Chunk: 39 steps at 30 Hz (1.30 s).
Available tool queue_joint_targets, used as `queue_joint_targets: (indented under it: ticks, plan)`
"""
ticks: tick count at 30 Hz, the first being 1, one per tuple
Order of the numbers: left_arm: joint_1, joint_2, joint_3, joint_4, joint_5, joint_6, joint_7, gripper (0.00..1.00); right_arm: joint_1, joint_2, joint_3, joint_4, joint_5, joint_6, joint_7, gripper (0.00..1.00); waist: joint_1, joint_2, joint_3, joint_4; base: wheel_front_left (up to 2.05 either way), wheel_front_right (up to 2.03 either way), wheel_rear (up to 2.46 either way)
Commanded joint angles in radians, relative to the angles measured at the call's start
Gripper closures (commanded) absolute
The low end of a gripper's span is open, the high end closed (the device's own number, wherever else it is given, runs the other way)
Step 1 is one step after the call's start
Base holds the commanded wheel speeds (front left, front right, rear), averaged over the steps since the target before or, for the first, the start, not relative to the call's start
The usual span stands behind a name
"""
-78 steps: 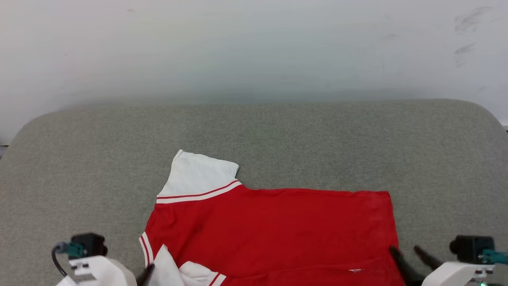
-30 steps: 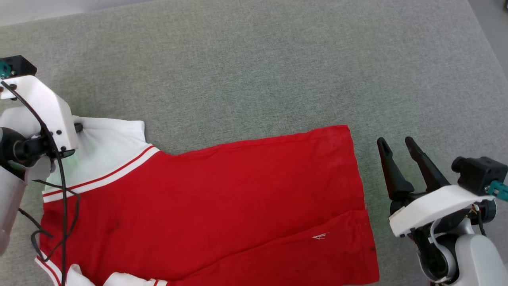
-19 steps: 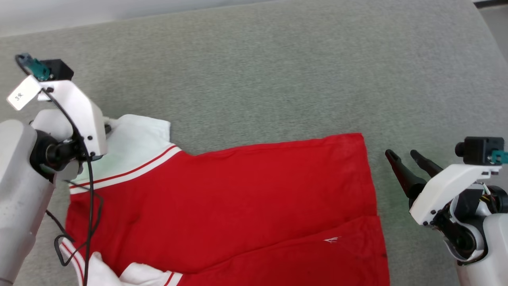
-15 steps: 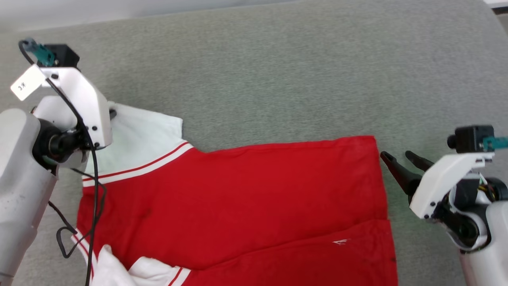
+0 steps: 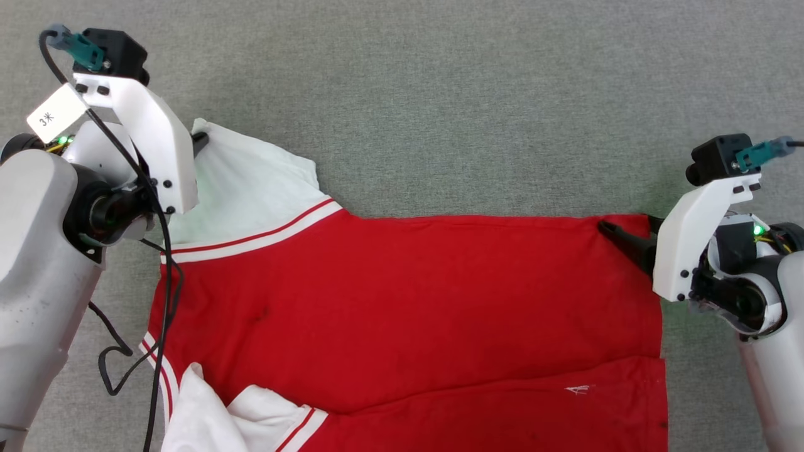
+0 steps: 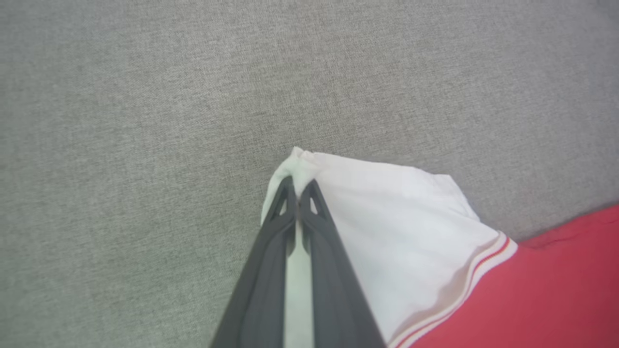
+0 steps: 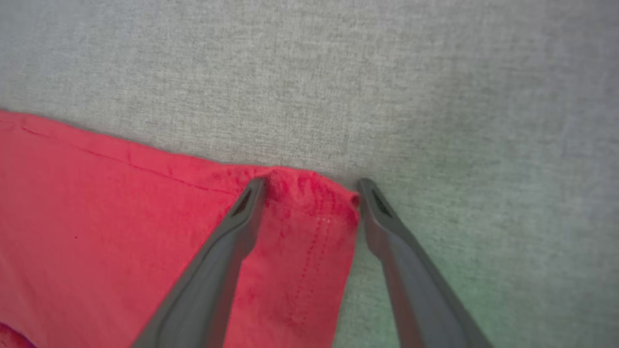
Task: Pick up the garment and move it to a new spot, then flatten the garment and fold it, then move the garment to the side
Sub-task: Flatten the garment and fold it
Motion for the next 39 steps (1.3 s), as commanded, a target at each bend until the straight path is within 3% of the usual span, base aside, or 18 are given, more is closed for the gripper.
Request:
queue_joint_targets:
  ticks: [1,3,12,23,29,39]
  plan:
    - [0.001,-0.002,-0.001,-0.003,0.0,0.0,-0.01,1.0,0.037,0.009,0.037,0.051,-0.002,0.0,0.045,0.22,0.0,0.0,0.003,0.005,0.0,0.0,0.0]
    - [0.011,-0.004,-0.003,-0.003,-0.001,-0.003,-0.016,1.0,0.052,0.016,0.051,0.076,0.017,0.0,0.08,1.0,0.0,0.0,0.002,0.01,0.0,0.0,0.0]
    - [0.056,0.014,-0.005,0.004,0.012,-0.023,-0.075,1.0,-0.002,-0.022,-0.028,0.006,0.036,-0.001,-0.015,1.0,0.0,0.0,-0.074,0.019,0.0,0.0,0.0]
    - [0.237,0.054,0.021,-0.087,-0.008,0.0,-0.195,1.0,0.174,-0.015,-0.098,-0.078,0.02,-0.001,-0.082,1.0,0.0,0.0,-0.233,0.053,0.0,0.0,0.0]
    - [0.43,0.088,0.045,-0.196,-0.044,0.059,-0.262,1.0,0.314,0.013,-0.143,-0.129,0.002,-0.001,-0.114,1.0,0.0,0.0,-0.298,0.067,0.0,0.0,0.0]
    - [0.796,0.089,0.103,-0.349,-0.154,0.184,-0.37,1.0,0.482,0.086,-0.218,-0.123,-0.01,-0.001,-0.196,1.0,0.0,0.0,-0.345,0.07,0.0,0.0,0.0]
